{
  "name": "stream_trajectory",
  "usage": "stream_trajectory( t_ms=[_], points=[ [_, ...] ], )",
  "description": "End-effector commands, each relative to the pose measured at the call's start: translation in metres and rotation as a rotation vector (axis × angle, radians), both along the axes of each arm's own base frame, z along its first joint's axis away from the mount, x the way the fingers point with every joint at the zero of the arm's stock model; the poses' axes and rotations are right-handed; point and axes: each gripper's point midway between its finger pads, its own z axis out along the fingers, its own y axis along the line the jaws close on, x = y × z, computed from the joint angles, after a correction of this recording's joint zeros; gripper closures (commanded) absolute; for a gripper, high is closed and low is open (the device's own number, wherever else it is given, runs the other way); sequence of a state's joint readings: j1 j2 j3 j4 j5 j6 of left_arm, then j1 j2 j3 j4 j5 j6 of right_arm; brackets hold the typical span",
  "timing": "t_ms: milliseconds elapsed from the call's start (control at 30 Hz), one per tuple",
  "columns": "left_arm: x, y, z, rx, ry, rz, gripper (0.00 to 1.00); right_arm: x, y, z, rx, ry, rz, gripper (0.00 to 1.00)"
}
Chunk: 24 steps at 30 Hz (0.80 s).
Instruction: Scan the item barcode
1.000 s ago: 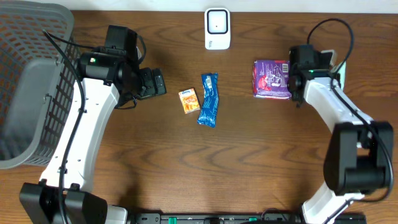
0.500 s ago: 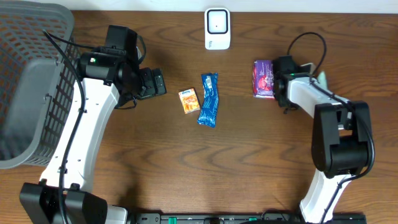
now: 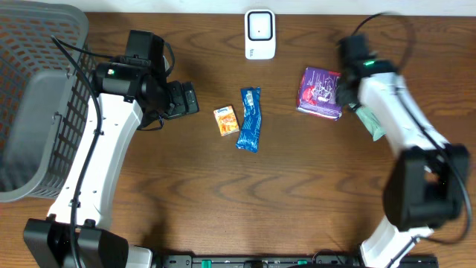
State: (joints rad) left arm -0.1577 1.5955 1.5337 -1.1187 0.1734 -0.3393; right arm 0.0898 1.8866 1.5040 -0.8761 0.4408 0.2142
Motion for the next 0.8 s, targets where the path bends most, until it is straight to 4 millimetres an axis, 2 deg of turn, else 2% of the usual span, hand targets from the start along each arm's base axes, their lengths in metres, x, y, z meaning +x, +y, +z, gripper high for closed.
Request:
stream_trajectory(
  t_ms=[0,100,233,300,333,433,633,700,767],
  points=[
    [0.001,0.003,0.0,0.011,0.0,0.001,0.02,0.007,-0.01,0.03,0.222,-0.065,0.073,0.19],
    [0.001,0.003,0.0,0.011,0.0,0.001,0.02,0.002,-0.028,0.019,0.349,-0.04,0.133,0.32],
    [0.001,0.003,0.0,0.011,0.0,0.001,0.02,-0.006,-0.043,-0.006,0.529,-0.032,0.159,0.34],
    [0.001,0.003,0.0,0.011,0.0,0.001,0.02,-0.006,-0.053,-0.022,0.584,-0.036,0.151,0.45],
    [0.001,0.003,0.0,0.011,0.0,0.001,0.02,-0.006,-0.058,-0.031,0.595,-0.034,0.136,0.47],
    [0.001,0.003,0.0,0.011,0.0,0.001,0.02,-0.005,-0.068,-0.059,0.645,-0.016,0.107,0.45],
    [0.001,0.003,0.0,0.011,0.0,0.001,0.02,-0.003,-0.067,-0.107,0.692,0.039,0.137,0.42],
    [0.001,0.003,0.0,0.011,0.0,0.001,0.02,-0.006,-0.067,-0.121,0.695,0.064,0.127,0.43],
    [0.001,0.003,0.0,0.011,0.0,0.001,0.02,-0.009,-0.066,-0.132,0.708,0.086,0.118,0.48]
  ],
)
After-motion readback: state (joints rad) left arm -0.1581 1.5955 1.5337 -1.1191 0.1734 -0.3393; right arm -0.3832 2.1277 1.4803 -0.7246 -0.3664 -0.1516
